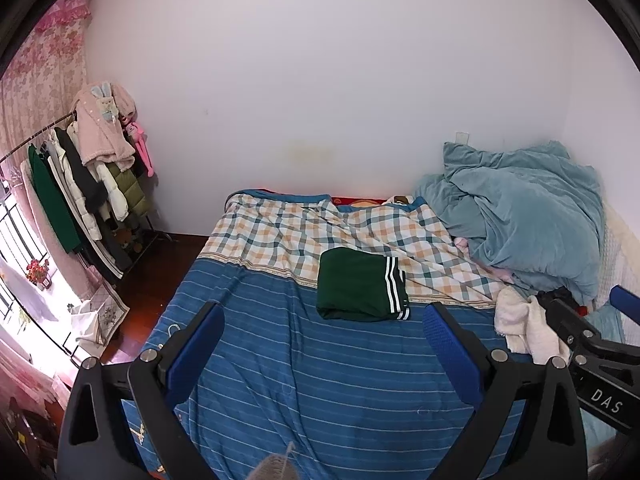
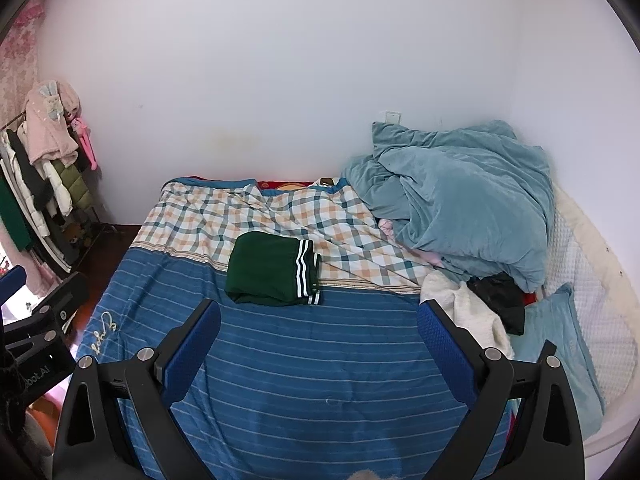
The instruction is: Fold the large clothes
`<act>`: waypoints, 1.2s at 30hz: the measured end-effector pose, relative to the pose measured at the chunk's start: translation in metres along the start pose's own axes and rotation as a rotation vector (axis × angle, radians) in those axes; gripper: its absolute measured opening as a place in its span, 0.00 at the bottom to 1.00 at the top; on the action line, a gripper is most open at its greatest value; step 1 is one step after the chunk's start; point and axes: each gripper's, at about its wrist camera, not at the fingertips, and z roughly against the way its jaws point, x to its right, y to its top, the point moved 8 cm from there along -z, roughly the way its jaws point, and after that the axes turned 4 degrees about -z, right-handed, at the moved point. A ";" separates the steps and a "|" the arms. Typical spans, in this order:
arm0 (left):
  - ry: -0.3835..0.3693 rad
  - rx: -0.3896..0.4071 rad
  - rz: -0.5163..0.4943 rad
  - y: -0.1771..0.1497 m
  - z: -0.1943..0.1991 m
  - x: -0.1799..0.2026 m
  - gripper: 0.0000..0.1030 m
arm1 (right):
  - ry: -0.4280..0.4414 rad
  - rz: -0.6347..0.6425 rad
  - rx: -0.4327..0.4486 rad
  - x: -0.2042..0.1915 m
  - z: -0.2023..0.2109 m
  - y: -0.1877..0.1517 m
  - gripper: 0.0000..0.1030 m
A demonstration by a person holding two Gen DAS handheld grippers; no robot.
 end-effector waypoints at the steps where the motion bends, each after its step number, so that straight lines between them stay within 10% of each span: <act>1: 0.001 0.001 0.002 0.000 0.000 0.000 0.99 | 0.005 0.001 -0.004 0.000 -0.001 0.000 0.97; 36: 0.036 -0.009 0.012 -0.008 0.006 -0.010 0.99 | 0.016 0.002 -0.002 0.002 -0.004 -0.004 0.98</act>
